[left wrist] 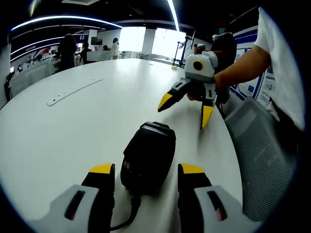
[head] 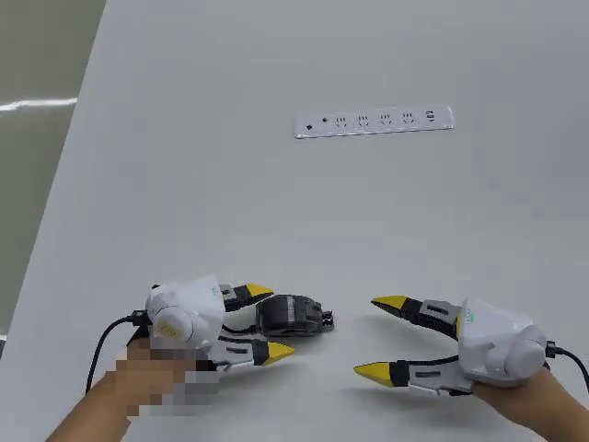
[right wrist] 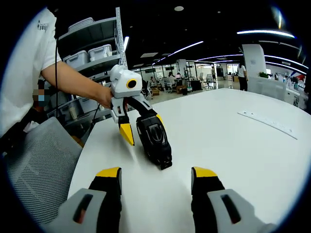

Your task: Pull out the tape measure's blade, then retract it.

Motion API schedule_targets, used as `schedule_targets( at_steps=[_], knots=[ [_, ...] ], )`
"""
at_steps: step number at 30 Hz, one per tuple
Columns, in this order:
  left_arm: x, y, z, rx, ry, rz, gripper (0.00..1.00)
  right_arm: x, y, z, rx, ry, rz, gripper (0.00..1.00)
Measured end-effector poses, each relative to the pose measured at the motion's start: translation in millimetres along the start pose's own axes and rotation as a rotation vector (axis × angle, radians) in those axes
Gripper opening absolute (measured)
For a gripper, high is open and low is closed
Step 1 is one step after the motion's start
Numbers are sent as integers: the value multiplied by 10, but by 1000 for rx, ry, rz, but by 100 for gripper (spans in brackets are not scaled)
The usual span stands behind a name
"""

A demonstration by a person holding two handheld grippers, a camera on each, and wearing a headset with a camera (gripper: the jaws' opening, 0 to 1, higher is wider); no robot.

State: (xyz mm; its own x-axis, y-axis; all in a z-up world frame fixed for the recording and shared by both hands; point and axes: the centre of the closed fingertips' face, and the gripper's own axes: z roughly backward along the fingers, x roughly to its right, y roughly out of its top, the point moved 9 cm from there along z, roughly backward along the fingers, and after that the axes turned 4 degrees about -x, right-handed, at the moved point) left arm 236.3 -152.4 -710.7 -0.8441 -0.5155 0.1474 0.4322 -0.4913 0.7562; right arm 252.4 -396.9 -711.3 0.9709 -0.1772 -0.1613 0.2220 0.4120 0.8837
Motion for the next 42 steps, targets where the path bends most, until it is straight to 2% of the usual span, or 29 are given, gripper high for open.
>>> schedule_targets(
  at_steps=[18,35,42],
  knots=[
    [-21,60,-66,-2,-23,-19,37,36,27,-96,-2,25,-1,57],
    [-31,45,-77,6,-20,-53,34,69,33,-155,0,32,-4,55],
    [-31,45,-72,13,-20,-87,33,86,24,-190,1,40,5,54]
  ],
)
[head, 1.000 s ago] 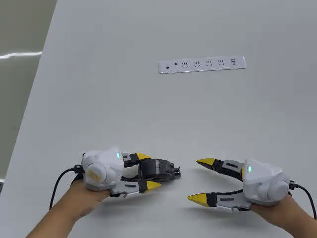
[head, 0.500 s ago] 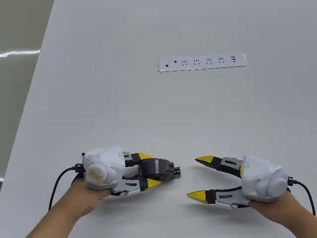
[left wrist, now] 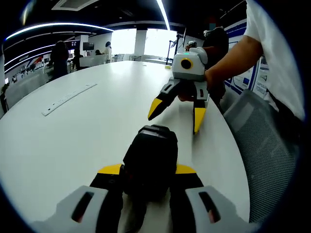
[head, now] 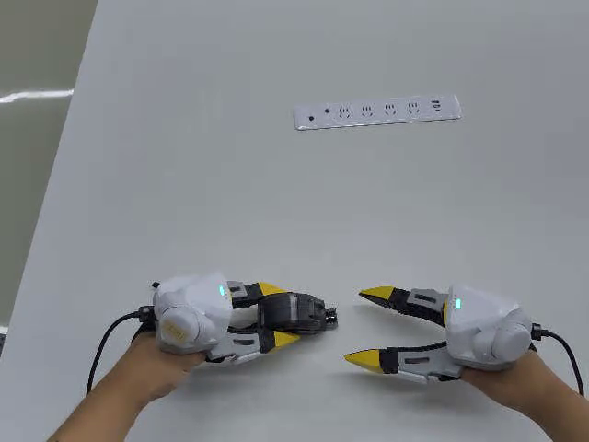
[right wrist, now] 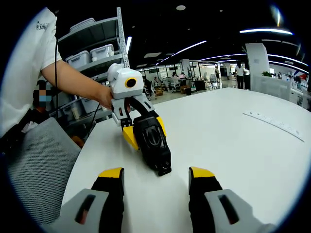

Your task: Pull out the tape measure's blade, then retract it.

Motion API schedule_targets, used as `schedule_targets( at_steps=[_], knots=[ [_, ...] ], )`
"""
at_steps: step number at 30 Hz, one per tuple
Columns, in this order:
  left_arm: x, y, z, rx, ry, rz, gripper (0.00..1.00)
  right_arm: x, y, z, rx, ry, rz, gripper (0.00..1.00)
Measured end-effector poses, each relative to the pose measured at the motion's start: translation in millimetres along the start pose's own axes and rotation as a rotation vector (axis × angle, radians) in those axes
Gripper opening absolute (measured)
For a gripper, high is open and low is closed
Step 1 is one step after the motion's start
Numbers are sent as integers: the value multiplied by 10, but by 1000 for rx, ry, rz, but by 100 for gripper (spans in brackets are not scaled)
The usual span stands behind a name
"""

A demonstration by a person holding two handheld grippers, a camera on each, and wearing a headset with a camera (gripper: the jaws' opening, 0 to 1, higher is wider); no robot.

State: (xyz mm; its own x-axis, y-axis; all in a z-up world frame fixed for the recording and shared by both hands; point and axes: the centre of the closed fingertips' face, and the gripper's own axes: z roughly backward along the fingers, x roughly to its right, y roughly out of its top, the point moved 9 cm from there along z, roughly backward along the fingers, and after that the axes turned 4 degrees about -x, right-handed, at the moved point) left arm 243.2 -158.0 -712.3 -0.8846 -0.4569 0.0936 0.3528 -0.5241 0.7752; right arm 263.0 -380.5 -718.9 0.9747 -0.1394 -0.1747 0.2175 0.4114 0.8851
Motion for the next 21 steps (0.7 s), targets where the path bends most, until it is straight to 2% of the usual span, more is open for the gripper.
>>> schedule_targets(
  at_steps=[12,21],
  knots=[
    [-7,-4,-10,-18,-9,-30,32,78,-29,-95,-8,16,17,46],
    [-13,-4,-14,-29,-10,-43,32,110,-65,-237,-29,43,47,39]
  ],
)
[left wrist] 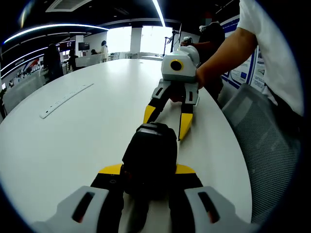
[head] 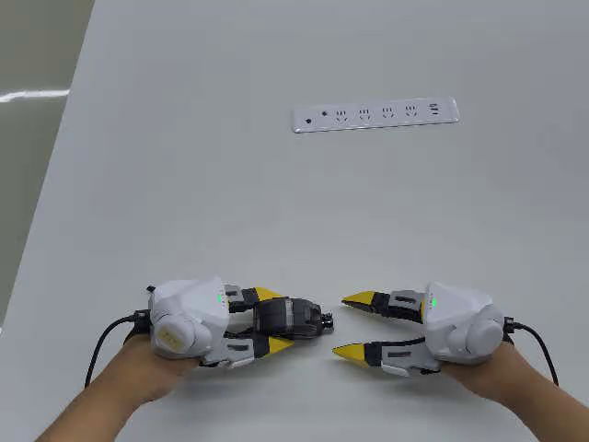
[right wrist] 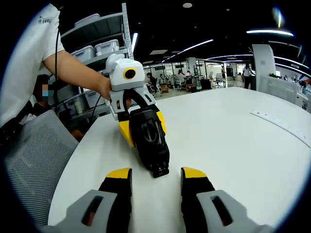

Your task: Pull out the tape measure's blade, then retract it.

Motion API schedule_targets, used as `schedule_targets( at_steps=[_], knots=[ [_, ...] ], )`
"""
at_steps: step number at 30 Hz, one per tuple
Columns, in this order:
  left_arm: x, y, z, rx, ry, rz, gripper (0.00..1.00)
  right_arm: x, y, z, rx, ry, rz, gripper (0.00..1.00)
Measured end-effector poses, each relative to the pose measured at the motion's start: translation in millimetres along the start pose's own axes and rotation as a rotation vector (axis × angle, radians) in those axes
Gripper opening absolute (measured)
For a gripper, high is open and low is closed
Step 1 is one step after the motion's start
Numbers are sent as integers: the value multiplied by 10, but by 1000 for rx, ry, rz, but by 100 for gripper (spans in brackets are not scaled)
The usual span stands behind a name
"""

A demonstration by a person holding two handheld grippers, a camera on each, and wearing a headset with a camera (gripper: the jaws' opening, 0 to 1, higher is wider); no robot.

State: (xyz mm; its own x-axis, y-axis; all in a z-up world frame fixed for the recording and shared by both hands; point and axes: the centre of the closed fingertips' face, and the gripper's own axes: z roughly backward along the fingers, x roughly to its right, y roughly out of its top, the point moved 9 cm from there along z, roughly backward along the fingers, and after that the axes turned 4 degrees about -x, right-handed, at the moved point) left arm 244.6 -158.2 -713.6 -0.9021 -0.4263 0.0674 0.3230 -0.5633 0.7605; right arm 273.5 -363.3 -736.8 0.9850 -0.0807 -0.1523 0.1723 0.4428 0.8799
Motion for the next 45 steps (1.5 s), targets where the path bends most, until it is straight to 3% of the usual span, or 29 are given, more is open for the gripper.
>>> schedule_targets(
  at_steps=[34,45],
  knots=[
    [-11,-11,-4,-13,1,7,32,108,-28,-183,-28,70,86,16],
    [-8,-13,-10,-17,2,7,32,103,-33,-195,-24,96,112,15]
  ],
)
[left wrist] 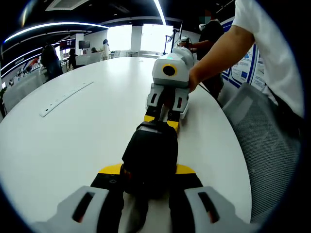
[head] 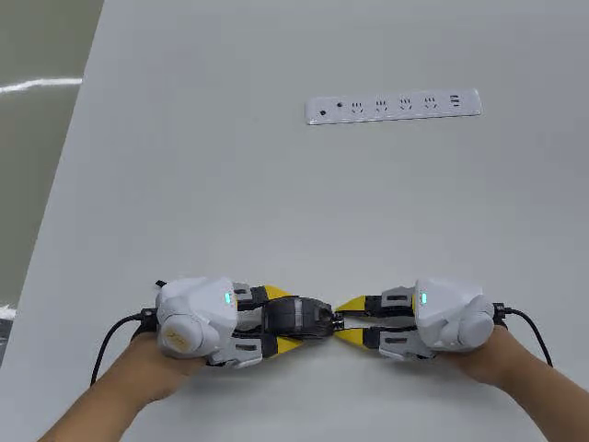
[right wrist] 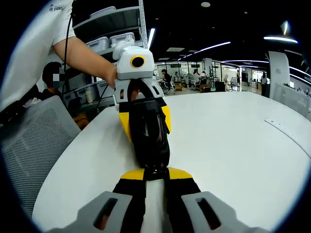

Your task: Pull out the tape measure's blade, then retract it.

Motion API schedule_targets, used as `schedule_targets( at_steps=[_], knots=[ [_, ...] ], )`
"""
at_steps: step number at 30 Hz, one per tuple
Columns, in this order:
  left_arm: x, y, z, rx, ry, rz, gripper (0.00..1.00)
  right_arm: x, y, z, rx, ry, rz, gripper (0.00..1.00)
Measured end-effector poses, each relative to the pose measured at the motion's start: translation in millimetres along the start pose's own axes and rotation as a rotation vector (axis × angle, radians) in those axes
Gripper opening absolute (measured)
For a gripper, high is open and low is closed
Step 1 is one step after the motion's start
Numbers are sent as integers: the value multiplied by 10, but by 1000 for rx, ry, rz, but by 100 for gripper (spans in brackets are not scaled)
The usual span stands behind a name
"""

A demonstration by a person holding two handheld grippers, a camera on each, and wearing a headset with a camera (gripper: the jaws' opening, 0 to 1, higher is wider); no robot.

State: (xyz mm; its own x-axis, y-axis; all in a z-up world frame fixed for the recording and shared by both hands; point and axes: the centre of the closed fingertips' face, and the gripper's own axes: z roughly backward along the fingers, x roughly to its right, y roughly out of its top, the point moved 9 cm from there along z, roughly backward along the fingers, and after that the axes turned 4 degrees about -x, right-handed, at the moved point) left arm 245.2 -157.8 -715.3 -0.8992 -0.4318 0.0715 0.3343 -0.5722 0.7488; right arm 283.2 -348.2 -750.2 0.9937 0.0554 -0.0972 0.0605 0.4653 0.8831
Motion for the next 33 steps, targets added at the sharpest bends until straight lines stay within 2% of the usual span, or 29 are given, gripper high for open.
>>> schedule_targets(
  at_steps=[22,27,33],
  knots=[
    [2,-10,-14,2,-1,5,32,13,-19,-1,17,8,-9,12],
    [3,-3,-16,-14,0,-14,31,13,-12,3,14,9,-11,11],
    [-2,0,-16,-16,-2,1,31,4,-30,21,17,5,-16,11]
  ],
)
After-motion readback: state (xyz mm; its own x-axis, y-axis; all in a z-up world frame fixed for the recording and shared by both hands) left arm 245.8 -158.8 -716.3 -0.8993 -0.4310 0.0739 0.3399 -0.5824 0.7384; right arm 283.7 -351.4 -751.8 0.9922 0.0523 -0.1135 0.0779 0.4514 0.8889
